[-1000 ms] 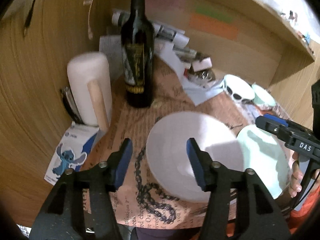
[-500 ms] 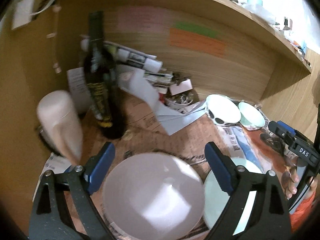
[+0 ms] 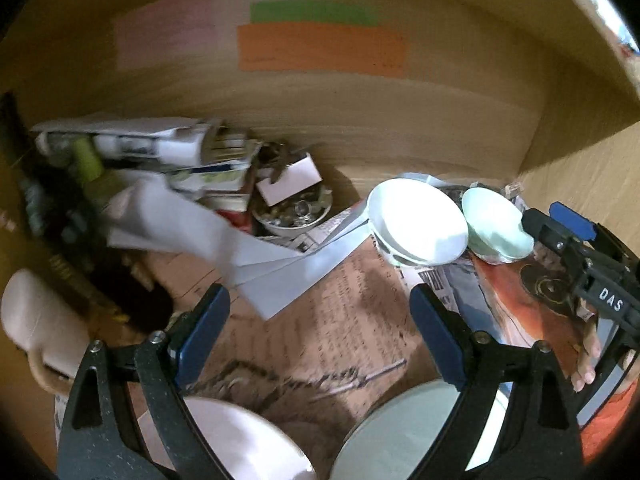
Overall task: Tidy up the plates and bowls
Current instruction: 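Grasp the white bowl rim with both grippers together, then lift the white bowl with both grippers and carry it over the mauve bowl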
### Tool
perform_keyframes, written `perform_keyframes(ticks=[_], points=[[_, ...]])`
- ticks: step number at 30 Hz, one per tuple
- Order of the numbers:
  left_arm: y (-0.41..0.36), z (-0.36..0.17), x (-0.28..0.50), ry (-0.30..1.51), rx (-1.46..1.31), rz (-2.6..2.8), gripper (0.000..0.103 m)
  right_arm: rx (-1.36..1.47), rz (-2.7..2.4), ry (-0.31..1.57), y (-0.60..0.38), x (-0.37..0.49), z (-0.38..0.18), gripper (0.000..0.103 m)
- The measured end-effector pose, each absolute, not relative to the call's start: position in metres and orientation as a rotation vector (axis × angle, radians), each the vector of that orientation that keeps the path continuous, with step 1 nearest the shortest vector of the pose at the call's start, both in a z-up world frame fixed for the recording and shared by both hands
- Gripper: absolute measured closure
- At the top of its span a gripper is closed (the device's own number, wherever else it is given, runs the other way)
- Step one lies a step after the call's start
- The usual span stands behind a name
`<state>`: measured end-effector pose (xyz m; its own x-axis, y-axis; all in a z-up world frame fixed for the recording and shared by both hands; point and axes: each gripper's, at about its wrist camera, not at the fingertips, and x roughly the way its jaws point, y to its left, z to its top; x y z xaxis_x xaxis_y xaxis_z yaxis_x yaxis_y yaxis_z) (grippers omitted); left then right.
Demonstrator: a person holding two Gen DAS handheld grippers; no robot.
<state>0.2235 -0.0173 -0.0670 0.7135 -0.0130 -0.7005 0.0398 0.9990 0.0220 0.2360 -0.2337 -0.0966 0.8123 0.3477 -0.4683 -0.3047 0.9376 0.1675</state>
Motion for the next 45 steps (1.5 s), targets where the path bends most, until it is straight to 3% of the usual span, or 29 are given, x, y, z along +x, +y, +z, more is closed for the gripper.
perform_keyframes(ticks=[13, 16, 18, 22, 32, 38, 45], points=[[-0.059, -0.110, 0.325, 0.949, 0.091, -0.051, 0.011, 0.097, 0.357, 0.656, -0.235, 0.280, -0.145, 0.024], [-0.065, -0.122, 0.344, 0.992, 0.093, -0.059, 0.019, 0.110, 0.369, 0.683, -0.235, 0.283, -0.152, 0.024], [-0.069, -0.131, 0.355, 1.031, 0.089, -0.079, 0.031, 0.106, 0.374, 0.691, -0.234, 0.283, -0.155, 0.024], [-0.073, -0.148, 0.372, 1.083, 0.100, -0.081, 0.043, 0.103, 0.384, 0.704, -0.233, 0.282, -0.158, 0.024], [-0.072, -0.165, 0.388, 1.157, 0.026, -0.165, 0.086, 0.115, 0.397, 0.725, -0.234, 0.281, -0.161, 0.026], [-0.072, -0.167, 0.368, 1.164, 0.064, -0.169, 0.087, 0.119, 0.409, 0.727, -0.232, 0.279, -0.160, 0.030], [-0.053, -0.171, 0.333, 1.184, 0.088, -0.188, 0.087, 0.085, 0.443, 0.742, -0.220, 0.275, -0.161, 0.046]])
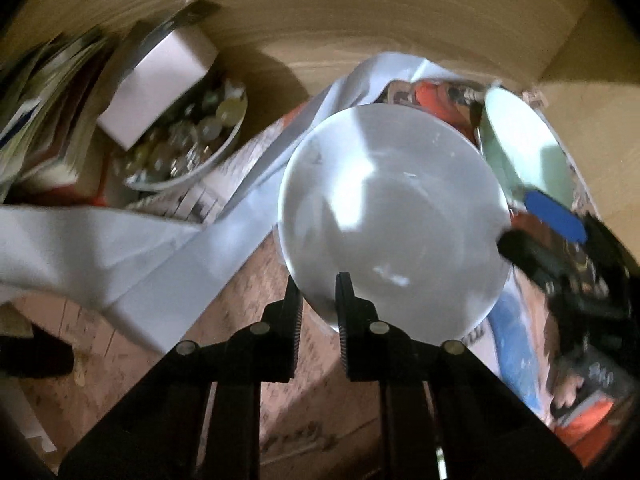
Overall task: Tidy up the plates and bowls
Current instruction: 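Lift the white bowl with both grippers and carry it over the mauve bowl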
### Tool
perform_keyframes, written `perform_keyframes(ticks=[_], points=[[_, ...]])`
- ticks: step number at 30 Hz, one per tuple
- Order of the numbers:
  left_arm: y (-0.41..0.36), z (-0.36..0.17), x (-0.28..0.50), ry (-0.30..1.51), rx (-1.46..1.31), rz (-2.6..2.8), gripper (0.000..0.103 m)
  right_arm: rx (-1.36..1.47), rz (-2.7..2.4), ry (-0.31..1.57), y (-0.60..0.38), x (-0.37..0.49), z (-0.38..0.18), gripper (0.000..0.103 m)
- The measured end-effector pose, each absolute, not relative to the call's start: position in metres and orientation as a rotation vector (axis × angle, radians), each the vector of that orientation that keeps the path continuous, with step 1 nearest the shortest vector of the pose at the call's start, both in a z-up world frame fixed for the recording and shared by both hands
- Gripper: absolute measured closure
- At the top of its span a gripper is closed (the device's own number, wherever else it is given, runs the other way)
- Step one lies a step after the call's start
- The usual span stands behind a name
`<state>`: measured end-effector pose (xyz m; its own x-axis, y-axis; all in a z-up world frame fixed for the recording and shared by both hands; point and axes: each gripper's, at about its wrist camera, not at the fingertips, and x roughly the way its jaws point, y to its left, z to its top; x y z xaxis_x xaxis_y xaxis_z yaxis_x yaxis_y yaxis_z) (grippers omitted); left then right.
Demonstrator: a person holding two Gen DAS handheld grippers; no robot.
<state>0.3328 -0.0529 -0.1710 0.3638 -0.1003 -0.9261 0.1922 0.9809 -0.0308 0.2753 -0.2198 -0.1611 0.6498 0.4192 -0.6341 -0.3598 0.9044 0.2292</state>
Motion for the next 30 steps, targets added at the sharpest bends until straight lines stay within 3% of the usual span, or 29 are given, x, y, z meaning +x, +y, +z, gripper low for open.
perform_keyframes(ticks=[3, 5, 7, 8, 18, 30], points=[[-0.044, -0.171, 0.317, 1.186, 0.091, -0.188, 0.086, 0.063, 0.456, 0.772, -0.210, 0.277, -0.168, 0.048], [-0.039, -0.171, 0.311, 1.181, 0.105, -0.186, 0.086, 0.046, 0.474, 0.797, -0.204, 0.279, -0.173, 0.058], [-0.037, -0.171, 0.307, 1.171, 0.117, -0.180, 0.086, 0.031, 0.513, 0.822, -0.196, 0.281, -0.178, 0.081], [-0.041, -0.172, 0.309, 1.165, 0.120, -0.179, 0.086, 0.036, 0.539, 0.828, -0.194, 0.281, -0.179, 0.084], [-0.050, -0.160, 0.297, 1.093, 0.180, -0.127, 0.086, 0.010, 0.496, 0.801, -0.189, 0.265, -0.168, 0.086], [-0.044, -0.104, 0.248, 0.907, 0.153, -0.103, 0.087, 0.055, 0.499, 0.669, -0.196, 0.218, -0.120, 0.086]])
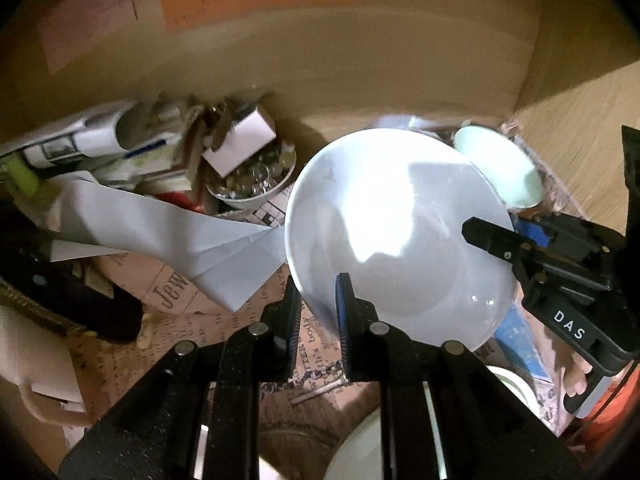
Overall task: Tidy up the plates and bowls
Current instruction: 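Lift the white bowl with both grippers and carry it over the mauve bowl, then lower the white bowl into the mauve bowl and open both grippers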
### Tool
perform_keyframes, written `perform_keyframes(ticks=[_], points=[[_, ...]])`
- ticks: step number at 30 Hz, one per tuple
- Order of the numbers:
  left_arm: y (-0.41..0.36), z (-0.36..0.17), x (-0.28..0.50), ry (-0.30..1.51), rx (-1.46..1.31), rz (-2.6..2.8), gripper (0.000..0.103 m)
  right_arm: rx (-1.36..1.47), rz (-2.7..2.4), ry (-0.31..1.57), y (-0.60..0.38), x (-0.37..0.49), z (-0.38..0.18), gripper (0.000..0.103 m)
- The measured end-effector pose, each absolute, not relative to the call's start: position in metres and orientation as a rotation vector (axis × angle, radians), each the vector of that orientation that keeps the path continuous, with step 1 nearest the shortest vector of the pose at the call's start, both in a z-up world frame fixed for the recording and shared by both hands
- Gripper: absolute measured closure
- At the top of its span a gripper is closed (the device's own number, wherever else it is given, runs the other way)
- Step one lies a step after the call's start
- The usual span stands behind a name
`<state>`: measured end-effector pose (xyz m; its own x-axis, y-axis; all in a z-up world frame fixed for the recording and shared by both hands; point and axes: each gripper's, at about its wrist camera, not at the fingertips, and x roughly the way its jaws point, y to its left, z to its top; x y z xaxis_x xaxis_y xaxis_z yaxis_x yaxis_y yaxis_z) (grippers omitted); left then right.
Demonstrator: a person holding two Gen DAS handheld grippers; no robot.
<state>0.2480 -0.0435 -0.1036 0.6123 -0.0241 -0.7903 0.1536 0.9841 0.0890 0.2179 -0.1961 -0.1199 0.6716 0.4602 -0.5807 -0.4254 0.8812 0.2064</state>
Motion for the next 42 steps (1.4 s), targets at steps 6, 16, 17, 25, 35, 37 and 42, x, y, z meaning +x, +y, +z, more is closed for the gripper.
perform_keyframes(ticks=[6, 16, 17, 25, 35, 37, 42], points=[[-0.043, -0.093, 0.225, 0.872, 0.130, -0.119, 0.087, 0.044, 0.480, 0.612, -0.194, 0.191, -0.103, 0.086], [-0.028, -0.090, 0.184, 0.829, 0.087, -0.111, 0.087, 0.015, 0.478, 0.564, -0.180, 0.151, -0.092, 0.085], [-0.026, -0.090, 0.181, 0.827, 0.084, -0.109, 0.087, 0.012, 0.480, 0.560, -0.177, 0.146, -0.092, 0.085], [-0.004, -0.089, 0.142, 0.799, 0.061, -0.066, 0.087, 0.005, 0.517, 0.564, -0.151, 0.121, -0.097, 0.085], [0.042, -0.094, 0.102, 0.793, 0.004, 0.014, 0.087, -0.027, 0.595, 0.585, -0.105, 0.098, -0.106, 0.085], [0.052, -0.095, 0.095, 0.792, -0.009, 0.030, 0.087, -0.030, 0.610, 0.590, -0.099, 0.096, -0.108, 0.085], [0.072, -0.099, 0.078, 0.792, -0.030, 0.068, 0.087, -0.044, 0.650, 0.611, -0.077, 0.090, -0.115, 0.085]])
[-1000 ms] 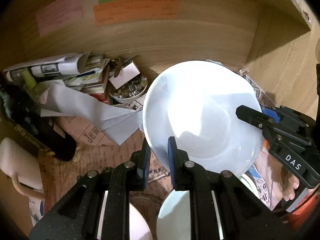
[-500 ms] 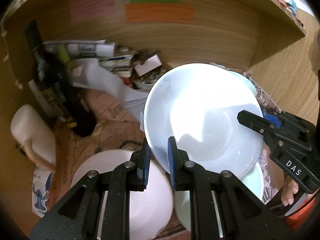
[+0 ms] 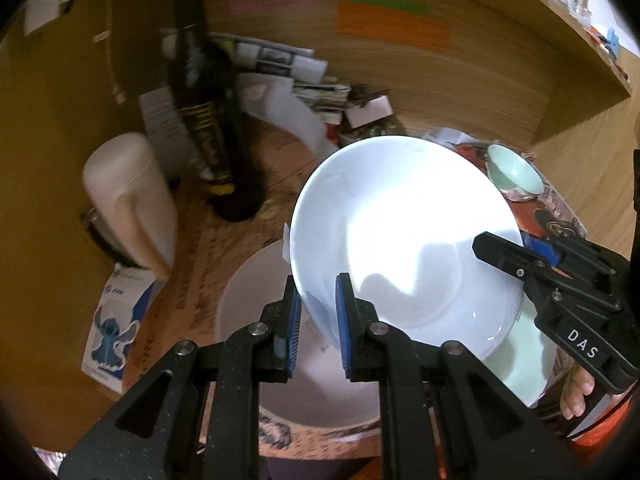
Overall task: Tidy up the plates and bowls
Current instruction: 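Lower the white bowl into the mauve bowl and open both grippers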
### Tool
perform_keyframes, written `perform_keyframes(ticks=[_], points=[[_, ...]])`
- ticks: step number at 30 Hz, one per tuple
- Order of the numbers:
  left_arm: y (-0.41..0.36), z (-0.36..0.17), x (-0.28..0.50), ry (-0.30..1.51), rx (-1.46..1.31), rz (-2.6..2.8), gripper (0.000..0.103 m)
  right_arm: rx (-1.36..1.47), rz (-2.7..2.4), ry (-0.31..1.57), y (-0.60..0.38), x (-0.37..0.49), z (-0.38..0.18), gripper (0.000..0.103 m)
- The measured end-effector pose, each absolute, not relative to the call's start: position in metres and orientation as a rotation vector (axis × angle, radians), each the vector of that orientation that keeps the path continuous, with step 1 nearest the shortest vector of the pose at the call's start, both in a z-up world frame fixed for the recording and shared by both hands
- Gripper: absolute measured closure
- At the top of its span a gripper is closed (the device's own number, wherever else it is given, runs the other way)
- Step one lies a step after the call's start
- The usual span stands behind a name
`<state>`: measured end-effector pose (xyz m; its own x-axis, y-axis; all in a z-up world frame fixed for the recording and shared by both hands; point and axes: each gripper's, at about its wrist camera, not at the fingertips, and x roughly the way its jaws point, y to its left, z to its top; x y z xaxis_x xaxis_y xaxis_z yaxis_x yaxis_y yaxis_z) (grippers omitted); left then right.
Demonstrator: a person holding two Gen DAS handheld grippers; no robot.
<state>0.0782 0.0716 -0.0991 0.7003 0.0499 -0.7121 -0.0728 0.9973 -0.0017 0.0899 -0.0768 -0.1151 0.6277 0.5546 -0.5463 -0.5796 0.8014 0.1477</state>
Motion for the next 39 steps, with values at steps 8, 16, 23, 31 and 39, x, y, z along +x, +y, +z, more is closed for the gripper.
perform_keyframes(ticks=[8, 16, 23, 31, 39], points=[[0.096, -0.107, 0.058, 0.795, -0.050, 0.118, 0.087, -0.067, 0.705, 0.656, -0.050, 0.087, -0.127, 0.085], [0.107, -0.118, 0.052, 0.821, -0.053, 0.141, 0.087, -0.080, 0.718, 0.700, -0.036, 0.087, -0.141, 0.085], [0.110, -0.131, 0.055, 0.844, -0.049, 0.161, 0.087, -0.098, 0.713, 0.737, -0.029, 0.091, -0.152, 0.085], [0.107, -0.137, 0.058, 0.834, -0.006, 0.189, 0.087, -0.096, 0.720, 0.765, -0.027, 0.095, -0.159, 0.085], [0.106, -0.143, 0.062, 0.848, 0.044, 0.217, 0.087, -0.123, 0.722, 0.763, -0.023, 0.094, -0.159, 0.085]])
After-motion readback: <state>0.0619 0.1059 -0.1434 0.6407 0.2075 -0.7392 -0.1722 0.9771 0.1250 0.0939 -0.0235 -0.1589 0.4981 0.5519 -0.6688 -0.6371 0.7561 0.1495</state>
